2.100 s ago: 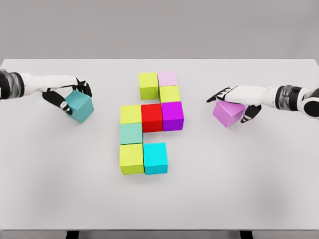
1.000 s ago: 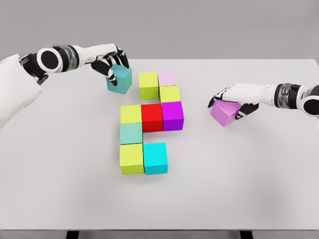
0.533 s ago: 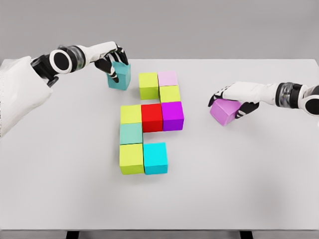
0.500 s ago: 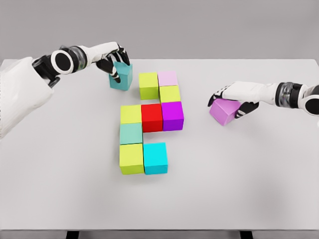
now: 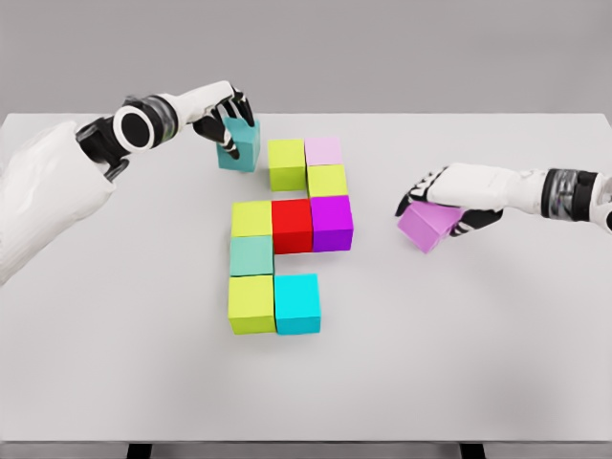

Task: Assemble the squares on the desktop into the number 2

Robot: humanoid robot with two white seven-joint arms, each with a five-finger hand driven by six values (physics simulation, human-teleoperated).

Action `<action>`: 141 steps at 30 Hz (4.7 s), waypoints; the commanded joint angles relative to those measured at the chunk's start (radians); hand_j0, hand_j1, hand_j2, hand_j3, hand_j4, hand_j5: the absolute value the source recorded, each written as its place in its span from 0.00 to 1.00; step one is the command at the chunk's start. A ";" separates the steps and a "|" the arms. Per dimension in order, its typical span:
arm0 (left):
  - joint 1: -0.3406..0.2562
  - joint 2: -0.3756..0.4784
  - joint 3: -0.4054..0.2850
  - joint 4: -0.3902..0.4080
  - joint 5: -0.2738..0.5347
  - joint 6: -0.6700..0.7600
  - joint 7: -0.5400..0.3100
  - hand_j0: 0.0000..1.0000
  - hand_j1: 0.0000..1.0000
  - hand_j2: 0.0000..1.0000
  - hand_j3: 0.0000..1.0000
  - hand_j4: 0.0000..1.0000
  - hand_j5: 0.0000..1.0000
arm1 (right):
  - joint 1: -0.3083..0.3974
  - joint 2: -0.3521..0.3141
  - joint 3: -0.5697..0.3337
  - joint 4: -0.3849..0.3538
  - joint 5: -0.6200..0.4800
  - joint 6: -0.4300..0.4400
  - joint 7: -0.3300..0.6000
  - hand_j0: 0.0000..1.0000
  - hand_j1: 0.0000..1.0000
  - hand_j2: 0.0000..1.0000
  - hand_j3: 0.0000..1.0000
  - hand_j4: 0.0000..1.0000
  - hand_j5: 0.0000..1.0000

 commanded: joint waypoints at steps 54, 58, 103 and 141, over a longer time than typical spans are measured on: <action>0.054 0.244 -0.013 -0.133 0.000 -0.200 0.038 1.00 1.00 1.00 1.00 1.00 1.00 | 0.071 -0.021 0.136 -0.387 -0.027 0.003 0.000 0.70 0.70 0.70 0.70 0.70 0.70; 0.075 0.330 -0.049 -0.094 -0.020 -0.425 0.033 1.00 1.00 1.00 1.00 1.00 1.00 | 0.068 -0.021 0.137 -0.387 -0.027 0.003 0.000 0.71 0.71 0.71 0.71 0.71 0.71; 0.021 0.096 0.046 0.167 -0.427 -0.465 -0.331 1.00 1.00 1.00 1.00 1.00 1.00 | 0.172 -0.302 0.077 -0.385 -0.128 0.003 0.000 1.00 1.00 1.00 1.00 1.00 1.00; 0.035 0.180 0.038 0.004 -0.416 -0.479 -0.331 1.00 1.00 1.00 1.00 1.00 1.00 | 0.115 -0.189 0.142 -0.367 -0.099 0.003 0.000 1.00 1.00 1.00 1.00 1.00 1.00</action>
